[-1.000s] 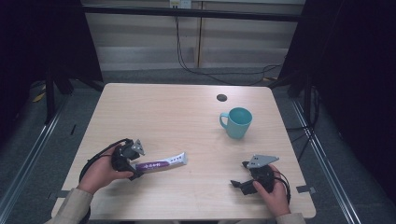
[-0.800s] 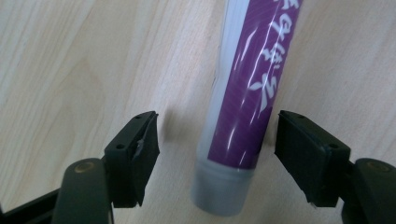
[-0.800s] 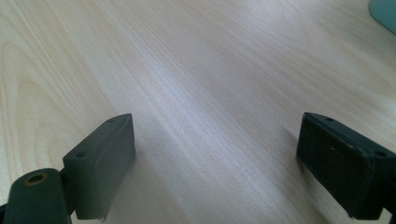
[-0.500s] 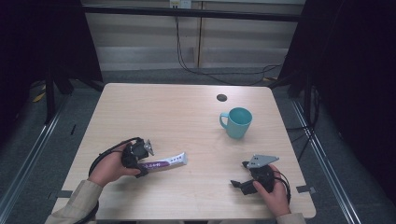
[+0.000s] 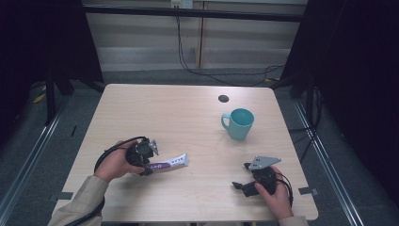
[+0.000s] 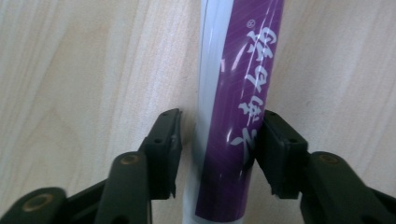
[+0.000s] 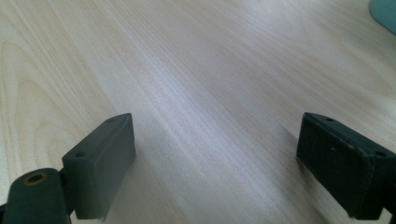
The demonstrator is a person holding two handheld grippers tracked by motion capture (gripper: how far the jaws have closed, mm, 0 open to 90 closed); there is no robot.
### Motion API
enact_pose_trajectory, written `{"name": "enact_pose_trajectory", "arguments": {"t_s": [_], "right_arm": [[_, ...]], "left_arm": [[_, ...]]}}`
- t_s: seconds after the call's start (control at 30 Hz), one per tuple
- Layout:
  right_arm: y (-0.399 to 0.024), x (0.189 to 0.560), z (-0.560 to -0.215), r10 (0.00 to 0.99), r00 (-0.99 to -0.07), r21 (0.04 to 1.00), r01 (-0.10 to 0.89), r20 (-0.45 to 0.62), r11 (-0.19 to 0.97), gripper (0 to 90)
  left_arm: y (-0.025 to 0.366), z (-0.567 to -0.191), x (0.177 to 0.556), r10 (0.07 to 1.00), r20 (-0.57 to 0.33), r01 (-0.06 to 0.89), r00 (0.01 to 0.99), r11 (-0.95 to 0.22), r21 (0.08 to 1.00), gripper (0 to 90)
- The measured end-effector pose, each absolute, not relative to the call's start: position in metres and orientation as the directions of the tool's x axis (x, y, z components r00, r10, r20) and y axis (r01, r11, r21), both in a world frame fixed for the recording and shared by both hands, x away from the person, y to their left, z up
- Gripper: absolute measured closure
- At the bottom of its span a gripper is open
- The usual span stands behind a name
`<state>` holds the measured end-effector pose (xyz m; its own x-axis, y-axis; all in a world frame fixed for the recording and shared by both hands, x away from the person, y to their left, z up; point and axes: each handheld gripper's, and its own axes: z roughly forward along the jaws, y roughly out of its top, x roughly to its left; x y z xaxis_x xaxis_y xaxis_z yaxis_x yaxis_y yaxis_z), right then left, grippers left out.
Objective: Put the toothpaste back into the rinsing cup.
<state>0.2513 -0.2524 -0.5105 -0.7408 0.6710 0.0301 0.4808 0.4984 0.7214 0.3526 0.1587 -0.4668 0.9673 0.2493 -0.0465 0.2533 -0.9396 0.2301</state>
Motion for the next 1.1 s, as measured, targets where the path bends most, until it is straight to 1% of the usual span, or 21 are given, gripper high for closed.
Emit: {"name": "enact_pose_trajectory", "arguments": {"t_s": [0.03, 0.13, 0.33, 0.37, 0.43, 0.47, 0.53, 0.57, 0.7, 0.87, 1.0, 1.1], "right_arm": [[-0.252, 0.251, -0.511, 0.671, -0.741, 0.721, 0.481, 0.030, 0.498, 10.8], [-0.252, 0.251, -0.511, 0.671, -0.741, 0.721, 0.481, 0.030, 0.498, 10.8], [-0.252, 0.251, -0.511, 0.672, -0.740, 0.721, 0.482, 0.031, 0.498, 10.9], [-0.252, 0.251, -0.511, 0.671, -0.741, 0.722, 0.481, 0.030, 0.498, 10.8], [-0.252, 0.251, -0.511, 0.671, -0.741, 0.722, 0.481, 0.030, 0.499, 10.8], [-0.252, 0.251, -0.511, 0.671, -0.741, 0.722, 0.480, 0.030, 0.498, 10.8], [-0.252, 0.251, -0.511, 0.671, -0.741, 0.722, 0.481, 0.030, 0.498, 10.8], [-0.252, 0.251, -0.511, 0.671, -0.741, 0.722, 0.480, 0.030, 0.499, 10.8], [-0.252, 0.251, -0.510, 0.671, -0.741, 0.722, 0.480, 0.030, 0.499, 10.8], [-0.252, 0.251, -0.511, 0.671, -0.741, 0.722, 0.480, 0.030, 0.499, 10.9], [-0.252, 0.251, -0.510, 0.671, -0.741, 0.722, 0.481, 0.030, 0.498, 10.8], [-0.252, 0.251, -0.510, 0.671, -0.741, 0.722, 0.480, 0.030, 0.499, 10.9]], "left_arm": [[0.159, -0.467, 0.353, 0.249, -0.047, 0.253, 0.967, -0.940, 0.230, 59.1], [0.159, -0.466, 0.352, 0.237, -0.054, 0.243, 0.970, -0.943, 0.228, 62.2], [0.155, -0.465, 0.352, 0.257, -0.047, 0.261, 0.965, -0.946, 0.191, 68.2], [0.155, -0.465, 0.351, 0.280, -0.047, 0.284, 0.959, -0.937, 0.202, 69.2], [0.155, -0.464, 0.351, 0.290, -0.046, 0.293, 0.956, -0.935, 0.199, 70.6], [0.155, -0.464, 0.349, 0.311, -0.051, 0.315, 0.949, -0.928, 0.199, 71.2], [0.156, -0.463, 0.349, 0.317, -0.055, 0.322, 0.947, -0.926, 0.197, 71.7], [0.156, -0.463, 0.348, 0.342, -0.069, 0.349, 0.937, -0.914, 0.208, 72.5], [0.158, -0.462, 0.346, 0.355, -0.099, 0.369, 0.929, -0.903, 0.219, 73.4], [0.160, -0.460, 0.345, 0.383, -0.107, 0.397, 0.918, -0.882, 0.254, 73.7], [0.160, -0.455, 0.343, 0.399, -0.130, 0.419, 0.908, -0.854, 0.309, 73.9], [0.158, -0.453, 0.342, 0.392, -0.138, 0.415, 0.910, -0.846, 0.334, 73.9]]}}
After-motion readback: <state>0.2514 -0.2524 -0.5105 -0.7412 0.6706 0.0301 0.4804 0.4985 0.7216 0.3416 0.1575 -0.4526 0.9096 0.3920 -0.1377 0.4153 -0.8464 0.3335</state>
